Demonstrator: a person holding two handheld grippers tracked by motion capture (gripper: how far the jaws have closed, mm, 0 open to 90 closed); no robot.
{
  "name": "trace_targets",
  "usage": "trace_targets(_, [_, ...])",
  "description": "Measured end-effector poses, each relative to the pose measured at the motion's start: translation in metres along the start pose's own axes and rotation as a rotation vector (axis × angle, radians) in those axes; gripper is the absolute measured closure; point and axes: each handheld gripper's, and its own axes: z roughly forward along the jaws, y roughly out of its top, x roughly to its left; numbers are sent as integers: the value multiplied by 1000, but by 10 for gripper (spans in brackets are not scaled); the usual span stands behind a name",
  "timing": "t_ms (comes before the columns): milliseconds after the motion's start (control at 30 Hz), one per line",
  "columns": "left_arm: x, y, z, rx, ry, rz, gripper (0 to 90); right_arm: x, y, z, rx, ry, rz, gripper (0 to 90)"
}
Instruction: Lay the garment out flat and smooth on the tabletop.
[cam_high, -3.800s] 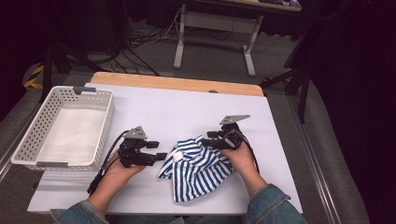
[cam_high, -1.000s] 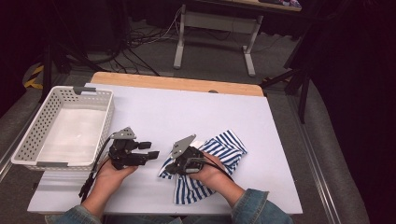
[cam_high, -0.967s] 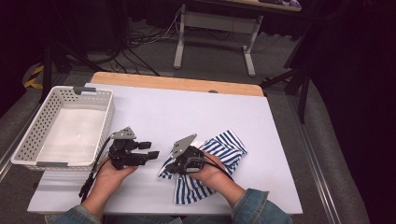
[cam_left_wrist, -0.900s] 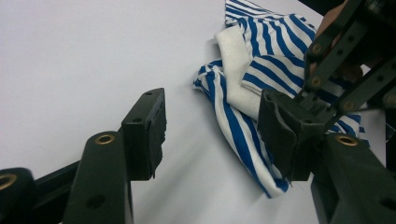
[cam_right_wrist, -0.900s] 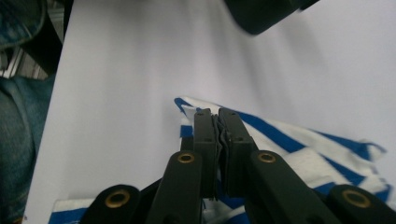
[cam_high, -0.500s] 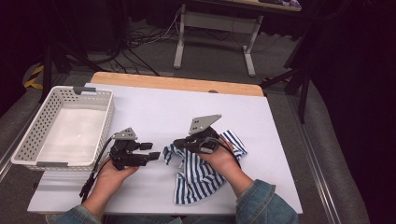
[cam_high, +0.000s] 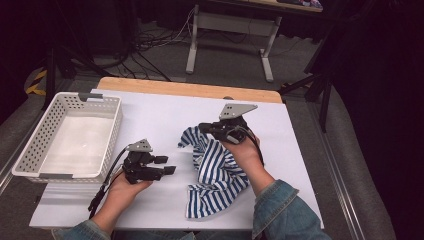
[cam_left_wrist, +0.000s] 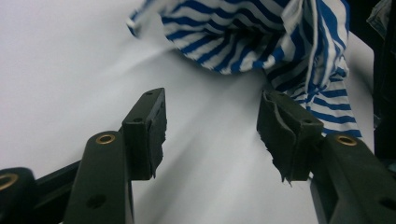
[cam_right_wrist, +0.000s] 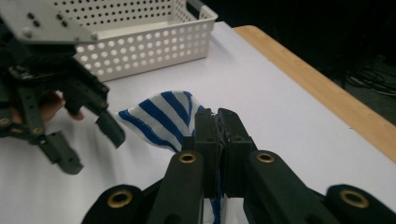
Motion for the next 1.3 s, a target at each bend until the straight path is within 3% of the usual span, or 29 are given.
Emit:
trace_targets(133, [-3,0,5,14,-16,11,434,-9,0,-3,-12,-38,7,879])
trace_targets(300, [-11,0,20,47,-79,23,443,-27,-2,-7,-28,-93,43,879])
trace_targets(600, [-25,-2,50,130,-172,67,486,-37,-8,-11,-36,-116,74,879])
trace_targets(700, [-29,-2,56,158,-173,87,518,-38,-9,-12,-34,-117,80,879])
trace_targets(833, [-35,-2,62,206,-150,113,784,-37,-9,-12,-31,-116,76,879])
trace_targets(867, [-35,-1,61,205,-151,119,806,-37,-8,-12,-30,-115,75,879])
trace_targets(1133, [-32,5,43,143,-110,134,817,-37,-6,-10,-40,-124,68,880])
trace_targets(1200, [-24,7,27,102,-65,124,818,-40,-4,-12,-46,-138,69,880])
trace_targets(1300, [-18,8,17,78,-33,115,818,-43,-3,-15,-50,-150,71,880])
